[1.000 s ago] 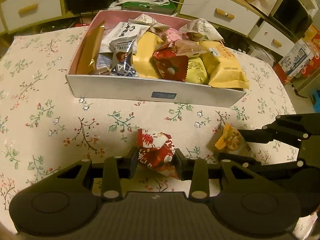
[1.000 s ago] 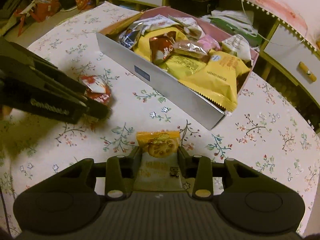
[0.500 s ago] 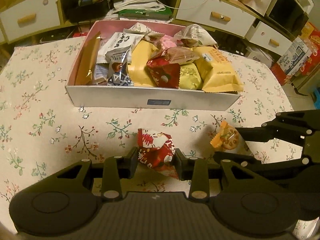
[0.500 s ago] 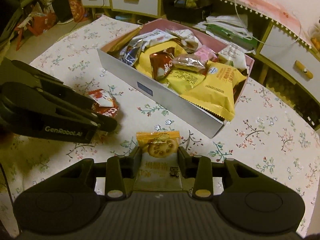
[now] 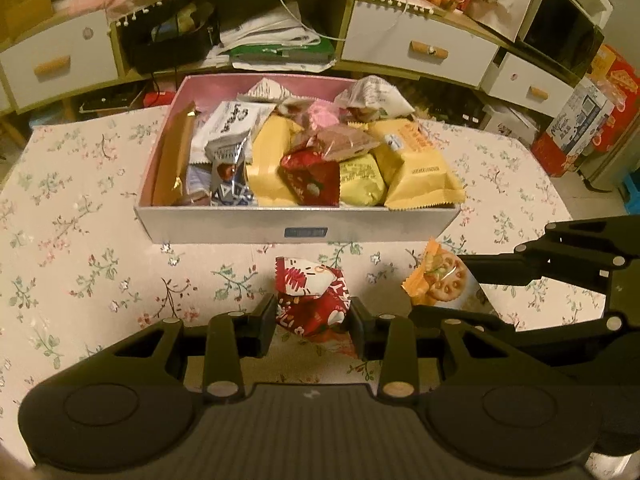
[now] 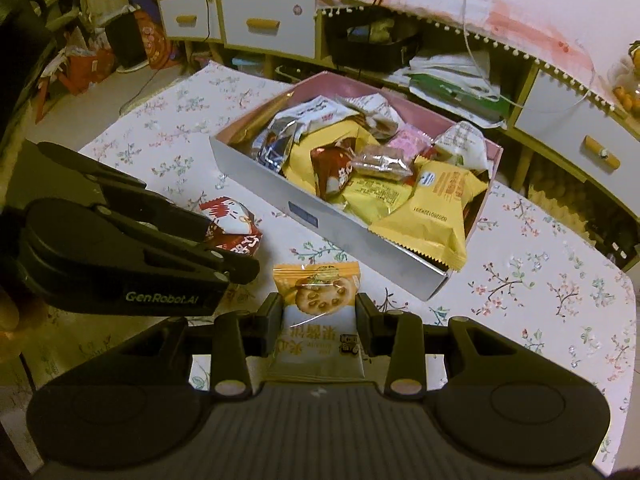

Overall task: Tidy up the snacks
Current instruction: 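Carry both packets over the box and release them inside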

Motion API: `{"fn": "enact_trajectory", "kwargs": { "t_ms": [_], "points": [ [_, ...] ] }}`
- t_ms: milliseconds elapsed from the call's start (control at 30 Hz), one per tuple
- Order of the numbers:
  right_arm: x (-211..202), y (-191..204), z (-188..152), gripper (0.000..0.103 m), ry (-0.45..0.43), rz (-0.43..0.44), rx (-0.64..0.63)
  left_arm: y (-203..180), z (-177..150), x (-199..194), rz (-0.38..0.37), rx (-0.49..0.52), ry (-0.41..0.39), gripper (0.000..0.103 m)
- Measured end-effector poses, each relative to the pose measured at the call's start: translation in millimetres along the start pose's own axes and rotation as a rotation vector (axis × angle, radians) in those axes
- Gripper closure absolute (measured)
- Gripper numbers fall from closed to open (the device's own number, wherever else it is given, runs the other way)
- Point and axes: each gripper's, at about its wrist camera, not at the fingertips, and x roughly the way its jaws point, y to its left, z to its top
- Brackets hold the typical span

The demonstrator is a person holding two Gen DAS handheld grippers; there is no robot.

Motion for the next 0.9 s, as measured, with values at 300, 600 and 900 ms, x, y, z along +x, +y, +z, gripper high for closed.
{"fn": "enact_trajectory", "kwargs": {
  "t_ms": [300, 600, 900],
  "points": [
    [-14.6, -12.8, 10.0, 0.068, -0.066, -0.015, 0.078, 17.8, 15.5, -14.6, -0.006, -0.05, -0.05, 0.06],
    [-10.1, -39.0, 17.0, 0.068, -0.084, -0.044, 0.178, 43.0, 32.9, -14.5, -0.023, -0.142, -0.07, 0.06],
    [-1.1, -66.5, 35.5, 0.068, -0.13, -0.037, 0.295, 34.3, 69.9, -0.8, -0.04, -0.113, -0.117, 0.06]
  ]
}}
